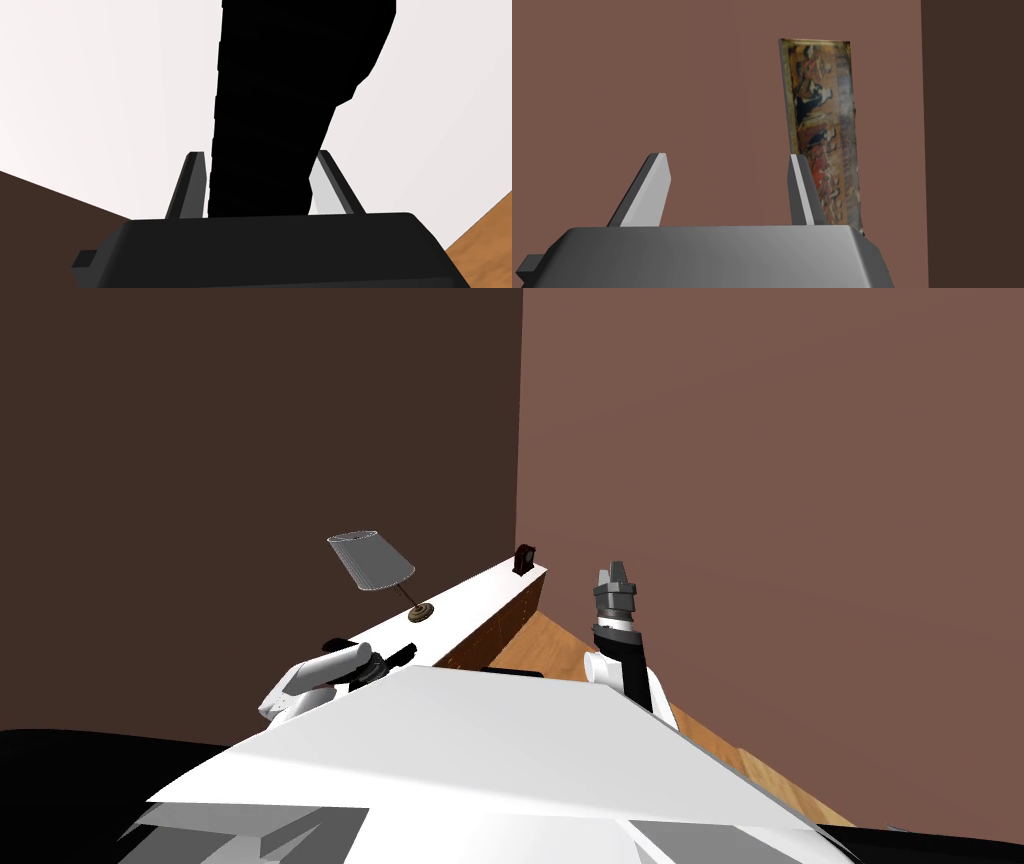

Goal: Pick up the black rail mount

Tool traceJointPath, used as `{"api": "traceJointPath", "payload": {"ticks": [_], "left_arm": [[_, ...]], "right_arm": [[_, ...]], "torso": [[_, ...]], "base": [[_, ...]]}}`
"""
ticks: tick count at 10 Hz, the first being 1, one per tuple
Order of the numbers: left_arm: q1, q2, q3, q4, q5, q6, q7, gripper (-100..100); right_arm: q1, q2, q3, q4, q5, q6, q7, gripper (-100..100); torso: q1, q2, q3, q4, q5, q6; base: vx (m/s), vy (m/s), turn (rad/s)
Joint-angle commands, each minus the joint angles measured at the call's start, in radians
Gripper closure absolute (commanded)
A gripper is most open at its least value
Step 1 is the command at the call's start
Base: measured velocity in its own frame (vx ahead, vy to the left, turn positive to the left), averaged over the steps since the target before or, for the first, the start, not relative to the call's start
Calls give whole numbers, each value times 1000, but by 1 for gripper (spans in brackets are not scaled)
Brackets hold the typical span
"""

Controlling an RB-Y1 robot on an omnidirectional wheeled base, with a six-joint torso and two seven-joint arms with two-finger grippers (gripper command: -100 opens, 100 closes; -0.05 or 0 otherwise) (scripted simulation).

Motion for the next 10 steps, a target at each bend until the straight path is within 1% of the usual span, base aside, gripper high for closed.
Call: {"api": "traceJointPath", "payload": {"ticks": [1, 4, 5, 6, 8, 9, 10], "left_arm": [[0, 0, 0, 0, 0, 0, 0, 100], [0, 0, 0, 0, 0, 0, -1, 100], [0, 0, 0, 0, 0, 0, -1, 0], [7, 4, 5, -32, 4, 30, 8, 100], [15, 12, 13, -64, 13, 61, 14, 100], [13, 9, 10, -55, 9, 49, 13, 100], [13, 9, 11, -56, 10, 53, 13, 0]], "right_arm": [[0, 0, 0, 0, 0, 0, 0, 0], [0, 0, 0, 0, 0, 0, 0, 0], [0, 0, 0, 0, 0, 0, 0, 0], [0, 0, 0, 0, 0, 0, 0, 0], [0, 0, 0, 0, 0, 0, 0, 0], [0, 0, 0, 0, 0, 0, 0, 0], [0, 0, 0, 0, 0, 0, 0, 0]], "torso": [[0, 0, 0, 0, 0, 0], [1, 0, 0, 0, 0, 0], [1, 0, 0, 0, 0, 0], [1, 0, 0, 0, 1, 0], [-1, 0, 0, 0, 0, 0], [-1, 1, 0, 0, -1, 0], [-1, 0, 0, 0, 0, 0]], "base": [[0, 0, 0], [0, 0, 0], [0, 0, 0], [-9, -10, -15], [-10, -21, -14], [-4, -10, 0], [0, 0, 0]]}}
